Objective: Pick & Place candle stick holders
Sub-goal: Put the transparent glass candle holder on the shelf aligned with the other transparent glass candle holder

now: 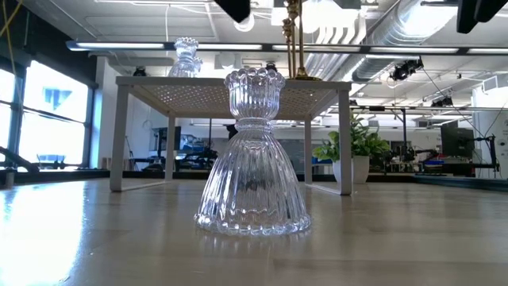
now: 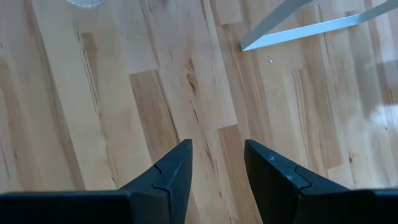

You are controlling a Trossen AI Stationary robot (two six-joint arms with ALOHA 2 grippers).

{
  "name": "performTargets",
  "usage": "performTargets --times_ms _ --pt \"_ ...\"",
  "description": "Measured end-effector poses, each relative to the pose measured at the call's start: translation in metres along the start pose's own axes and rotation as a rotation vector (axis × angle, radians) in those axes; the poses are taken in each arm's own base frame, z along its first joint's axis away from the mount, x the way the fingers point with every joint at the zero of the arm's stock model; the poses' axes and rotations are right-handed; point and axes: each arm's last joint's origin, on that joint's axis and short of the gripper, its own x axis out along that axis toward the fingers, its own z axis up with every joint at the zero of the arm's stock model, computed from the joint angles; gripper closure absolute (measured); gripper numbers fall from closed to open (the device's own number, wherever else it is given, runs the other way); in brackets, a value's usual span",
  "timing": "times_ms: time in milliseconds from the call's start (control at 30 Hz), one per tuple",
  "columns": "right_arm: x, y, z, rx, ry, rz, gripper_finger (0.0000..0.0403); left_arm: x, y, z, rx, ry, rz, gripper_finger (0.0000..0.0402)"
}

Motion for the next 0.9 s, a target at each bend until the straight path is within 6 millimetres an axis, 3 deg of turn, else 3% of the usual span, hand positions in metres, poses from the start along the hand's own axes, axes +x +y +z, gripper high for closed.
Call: performTargets --times_ms 433,733,900 --pt "0.000 0.001 0.002 -0.004 -0.026 0.001 0.0266 0.038 0.000 -0.005 0.107 0.091 -0.023 0.0245" --pt "0.000 0.002 0.002 0.001 -0.029 0.016 0.0266 0.039 0.000 -0.004 0.124 0.084 -0.046 0.0245" --pt "0.000 0.003 0.003 0.003 -0.035 0.018 0.0265 0.039 0.011 -0.005 0.101 0.081 -0.070 0.0245"
